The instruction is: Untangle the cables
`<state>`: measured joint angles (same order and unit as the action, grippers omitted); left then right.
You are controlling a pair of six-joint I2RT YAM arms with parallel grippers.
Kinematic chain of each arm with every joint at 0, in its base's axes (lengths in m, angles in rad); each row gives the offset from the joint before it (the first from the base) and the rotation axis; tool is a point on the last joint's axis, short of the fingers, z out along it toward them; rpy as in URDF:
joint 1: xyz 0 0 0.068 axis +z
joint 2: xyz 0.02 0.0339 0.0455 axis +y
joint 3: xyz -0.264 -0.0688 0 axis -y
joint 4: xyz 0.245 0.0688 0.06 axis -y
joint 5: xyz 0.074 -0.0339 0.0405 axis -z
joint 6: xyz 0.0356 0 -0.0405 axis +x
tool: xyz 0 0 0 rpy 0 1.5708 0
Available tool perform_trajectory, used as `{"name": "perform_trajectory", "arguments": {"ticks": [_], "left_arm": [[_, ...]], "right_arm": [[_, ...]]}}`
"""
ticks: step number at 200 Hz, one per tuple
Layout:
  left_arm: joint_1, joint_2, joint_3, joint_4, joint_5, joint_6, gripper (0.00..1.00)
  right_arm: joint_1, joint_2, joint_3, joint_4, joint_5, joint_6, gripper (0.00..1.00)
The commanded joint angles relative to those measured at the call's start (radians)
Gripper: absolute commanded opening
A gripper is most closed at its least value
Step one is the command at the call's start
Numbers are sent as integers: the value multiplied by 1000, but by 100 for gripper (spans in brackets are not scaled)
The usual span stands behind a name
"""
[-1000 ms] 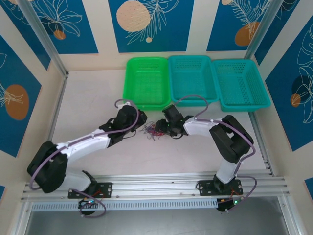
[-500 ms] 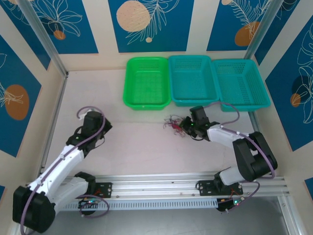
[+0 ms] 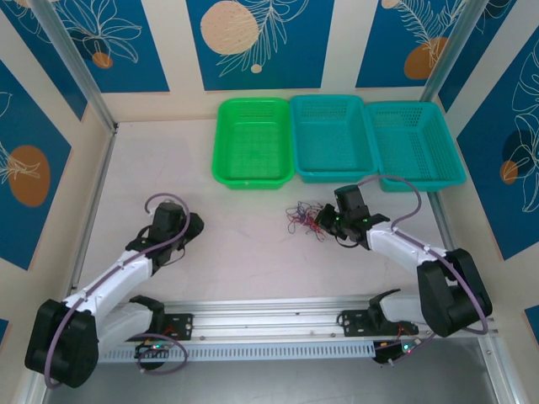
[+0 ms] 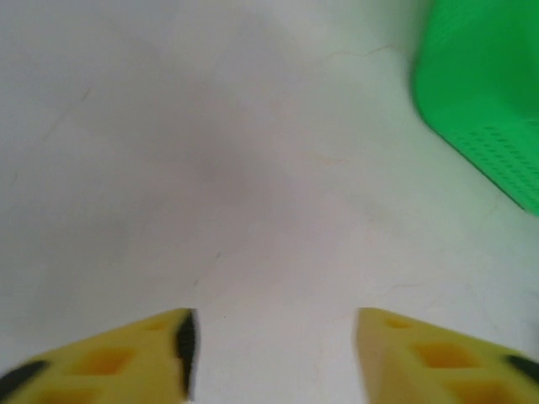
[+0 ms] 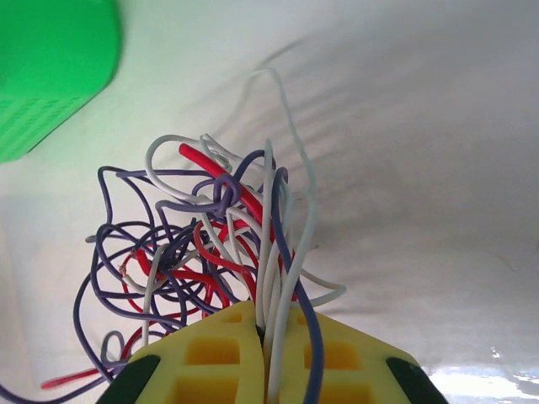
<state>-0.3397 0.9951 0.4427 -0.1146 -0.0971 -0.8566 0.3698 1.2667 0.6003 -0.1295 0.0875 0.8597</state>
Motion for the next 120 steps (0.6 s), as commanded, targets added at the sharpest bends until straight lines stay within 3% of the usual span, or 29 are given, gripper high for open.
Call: {"name": "perform_trajectory", "arguments": {"ticks": [1, 17, 47, 77, 120], "left_arm": [[-26, -84, -34, 255, 85, 275, 68], [-103, -128, -55, 407, 151, 456, 68], [-262, -41, 42, 423, 296, 743, 68], [-363, 97, 51, 633, 540, 812, 69], [-518, 308, 56, 834, 473, 974, 73]], "right_arm": [[11, -60, 62, -40, -60, -109, 3], [13, -86, 89, -80, -71, -148, 3], [12, -127, 128, -126, -109, -188, 2], [9, -155, 172, -165, -141, -141, 2], [12, -192, 205, -184, -186, -10, 3]]}}
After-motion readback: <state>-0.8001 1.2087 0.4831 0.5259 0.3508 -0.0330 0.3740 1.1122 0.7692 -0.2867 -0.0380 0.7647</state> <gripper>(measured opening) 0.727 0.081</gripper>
